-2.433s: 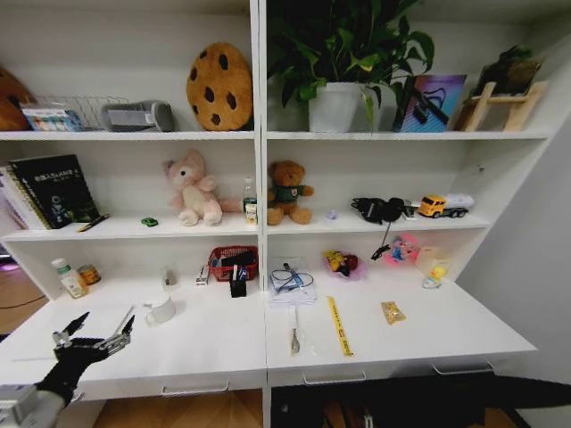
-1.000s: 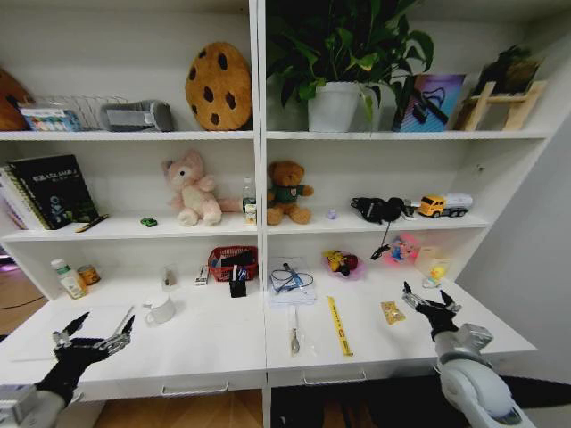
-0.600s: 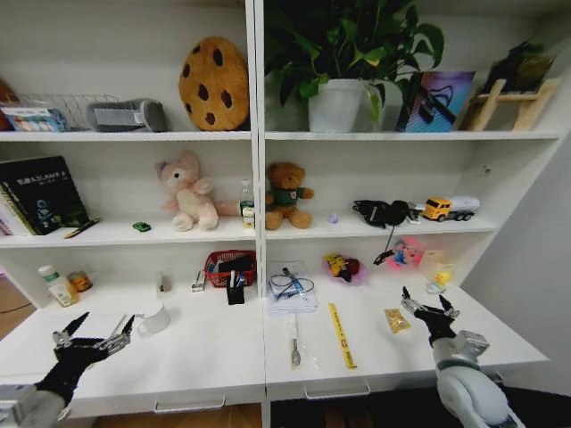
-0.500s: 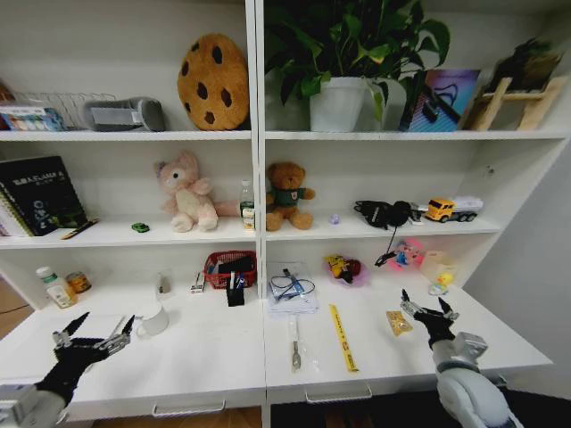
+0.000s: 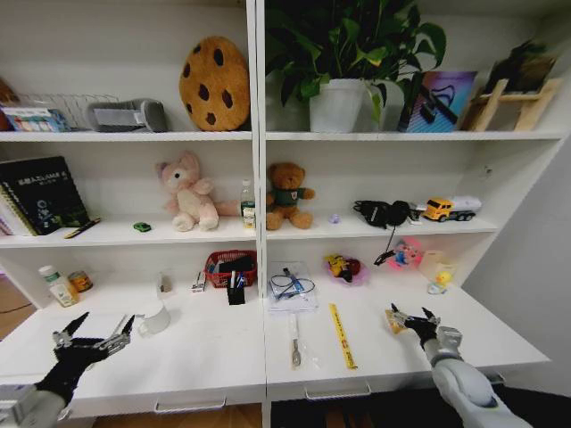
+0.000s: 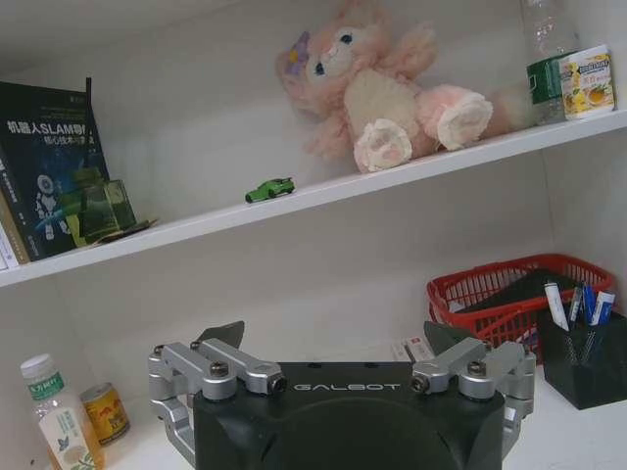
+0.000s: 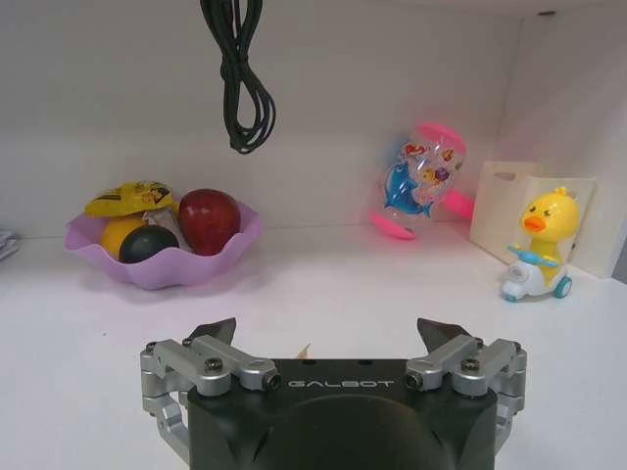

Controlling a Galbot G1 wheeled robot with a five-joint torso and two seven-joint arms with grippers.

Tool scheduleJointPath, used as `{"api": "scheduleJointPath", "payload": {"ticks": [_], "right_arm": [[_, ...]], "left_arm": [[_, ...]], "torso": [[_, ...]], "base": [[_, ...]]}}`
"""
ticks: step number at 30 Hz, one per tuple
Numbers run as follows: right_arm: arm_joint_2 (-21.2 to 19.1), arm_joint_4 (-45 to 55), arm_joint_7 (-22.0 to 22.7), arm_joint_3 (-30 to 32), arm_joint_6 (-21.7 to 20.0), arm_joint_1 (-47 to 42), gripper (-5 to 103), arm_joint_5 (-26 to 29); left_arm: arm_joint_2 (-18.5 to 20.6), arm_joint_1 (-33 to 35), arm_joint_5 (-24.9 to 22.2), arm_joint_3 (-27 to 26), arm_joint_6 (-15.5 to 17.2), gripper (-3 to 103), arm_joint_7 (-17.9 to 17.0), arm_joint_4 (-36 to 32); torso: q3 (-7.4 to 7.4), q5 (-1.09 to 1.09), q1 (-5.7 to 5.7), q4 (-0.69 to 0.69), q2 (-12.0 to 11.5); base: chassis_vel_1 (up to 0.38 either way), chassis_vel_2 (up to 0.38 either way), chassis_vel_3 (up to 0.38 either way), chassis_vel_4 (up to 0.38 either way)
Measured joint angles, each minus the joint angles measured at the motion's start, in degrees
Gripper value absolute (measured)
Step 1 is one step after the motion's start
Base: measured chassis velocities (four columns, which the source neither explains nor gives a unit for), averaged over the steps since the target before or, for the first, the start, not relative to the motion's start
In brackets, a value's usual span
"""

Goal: Organize the objects on the table.

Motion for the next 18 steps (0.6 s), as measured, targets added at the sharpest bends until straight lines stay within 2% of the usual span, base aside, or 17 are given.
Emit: {"api": "scheduleJointPath", "payload": {"ticks": [4,5,6,8,9,11,12,13,15,18], "right_arm": [[0.24,-1.13,-0.87,-1.01,-0.28,0.74,103,0.03],[0.45,-1.31,-1.09,-1.18,-0.29,0.77,98,-0.30],[0.45,-1.31,-1.09,-1.18,-0.29,0.77,98,-0.30],[0.73,-1.36,-1.16,-1.21,-0.27,0.52,88,-0.68],[0.73,-1.36,-1.16,-1.21,-0.27,0.52,88,-0.68],[1.03,-1.77,-1.64,-1.21,0.15,0.06,78,-1.94],[1.03,-1.77,-1.64,-1.21,0.15,0.06,78,-1.94],[1.19,-1.82,-1.75,-1.21,0.34,-0.12,66,-2.43],[1.32,-1.83,-1.76,-1.21,0.39,-0.17,66,-2.57],[1.55,-2.22,-1.82,-1.21,0.55,-0.12,50,-2.77]], "left_arm": [[0.00,0.00,0.00,0.00,0.00,100,0.00,0.00],[0.00,0.00,0.00,0.00,0.00,100,0.00,0.00],[0.00,0.00,0.00,0.00,0.00,100,0.00,0.00],[0.00,0.00,0.00,0.00,0.00,100,0.00,0.00],[0.00,0.00,0.00,0.00,0.00,100,0.00,0.00],[0.00,0.00,0.00,0.00,0.00,100,0.00,0.00],[0.00,0.00,0.00,0.00,0.00,100,0.00,0.00],[0.00,0.00,0.00,0.00,0.00,100,0.00,0.00],[0.00,0.00,0.00,0.00,0.00,100,0.00,0.00],[0.00,0.00,0.00,0.00,0.00,100,0.00,0.00]], "torso": [[0.00,0.00,-0.01,0.00,0.00],[0.00,0.01,-0.01,-0.01,0.00],[0.00,0.01,-0.01,-0.01,0.00],[-0.01,-0.01,-0.01,0.00,0.00],[-0.01,-0.01,-0.01,0.00,0.00],[0.00,0.01,0.00,-0.01,0.00],[0.00,0.01,0.00,-0.01,0.00],[0.00,0.00,0.00,-0.01,0.00],[-0.01,0.00,-0.01,-0.01,0.00],[0.00,0.00,0.00,-0.01,0.00]], "base": [[0.000,0.000,0.000,0.000],[0.000,0.000,0.000,0.000],[0.000,0.000,0.000,0.000],[0.000,0.000,0.000,0.000],[0.000,0.000,0.000,0.000],[0.000,0.000,0.000,0.000],[0.000,0.000,0.000,0.000],[0.000,0.000,0.000,0.000],[0.000,0.000,0.000,0.000],[0.000,0.000,0.000,0.000]]}}
